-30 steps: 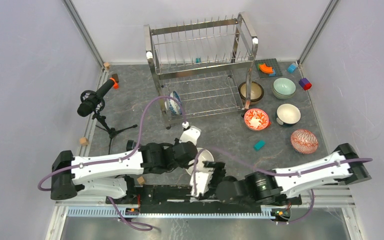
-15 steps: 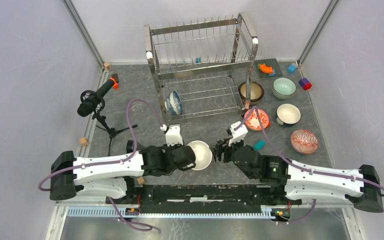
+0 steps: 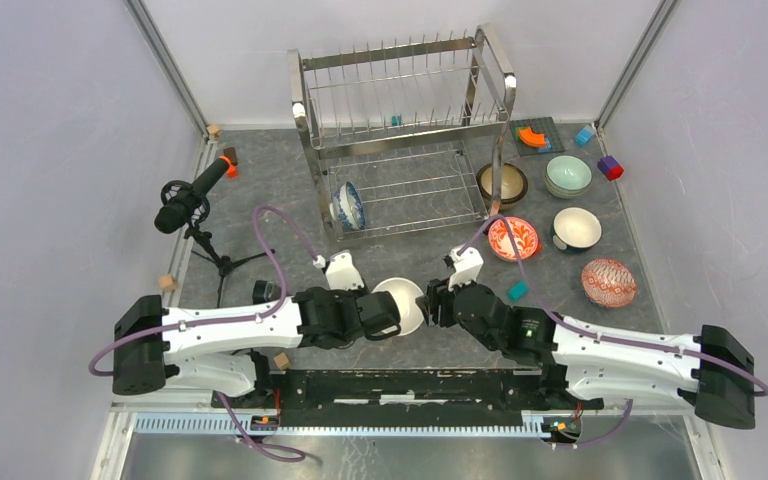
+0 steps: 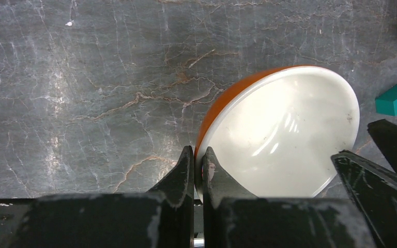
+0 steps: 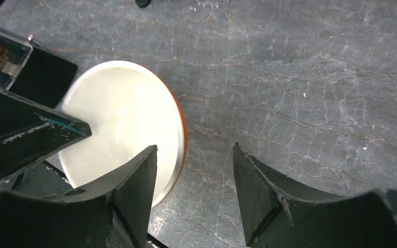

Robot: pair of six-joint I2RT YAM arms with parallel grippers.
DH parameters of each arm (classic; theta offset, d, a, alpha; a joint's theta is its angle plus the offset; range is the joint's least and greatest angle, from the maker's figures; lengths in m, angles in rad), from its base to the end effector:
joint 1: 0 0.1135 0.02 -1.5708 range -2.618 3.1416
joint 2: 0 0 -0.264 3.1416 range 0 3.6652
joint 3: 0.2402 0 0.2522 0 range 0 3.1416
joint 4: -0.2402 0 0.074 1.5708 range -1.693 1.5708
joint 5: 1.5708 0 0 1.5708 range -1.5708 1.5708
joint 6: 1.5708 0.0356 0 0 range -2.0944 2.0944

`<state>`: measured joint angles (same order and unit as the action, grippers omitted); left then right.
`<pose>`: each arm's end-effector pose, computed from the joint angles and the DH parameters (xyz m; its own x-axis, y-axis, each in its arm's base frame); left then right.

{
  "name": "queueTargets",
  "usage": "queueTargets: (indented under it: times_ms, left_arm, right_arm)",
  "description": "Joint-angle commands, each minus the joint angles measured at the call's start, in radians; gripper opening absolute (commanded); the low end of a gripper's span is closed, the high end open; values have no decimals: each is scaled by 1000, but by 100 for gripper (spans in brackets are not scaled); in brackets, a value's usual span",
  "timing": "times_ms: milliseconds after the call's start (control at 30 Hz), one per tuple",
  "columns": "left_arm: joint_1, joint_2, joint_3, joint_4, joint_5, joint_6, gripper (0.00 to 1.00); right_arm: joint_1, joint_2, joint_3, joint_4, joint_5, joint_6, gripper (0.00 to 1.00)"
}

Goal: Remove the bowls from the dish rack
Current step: Place the bowl at the center of the board.

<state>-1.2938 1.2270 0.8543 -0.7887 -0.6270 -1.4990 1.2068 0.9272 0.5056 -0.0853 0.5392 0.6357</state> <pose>0.0808 -0.2078 0.2344 -0.7312 -0.3816 -0.5654 -0.1989 0.9121 -0.3584 0.0887 0.1814 0.2284 -0.5203 0.0654 -0.8515 -0.4140 0.8527 0.3185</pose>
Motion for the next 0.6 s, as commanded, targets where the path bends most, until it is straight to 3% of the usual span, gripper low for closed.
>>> queueTargets:
  times_ms: [0,233,567]
  left_arm:
    - [-3,10,37,-3,-41,-84,2]
    - [-5,15,37,-1,-30,-81,2]
    - [-5,17,31,38,-25,-34,2]
  right_arm:
    - [-15,34,-16,72,-72,11,60]
    - [-22,87,-21,78,-105,6,52]
    - [-25,125,-18,108,-137,0,29]
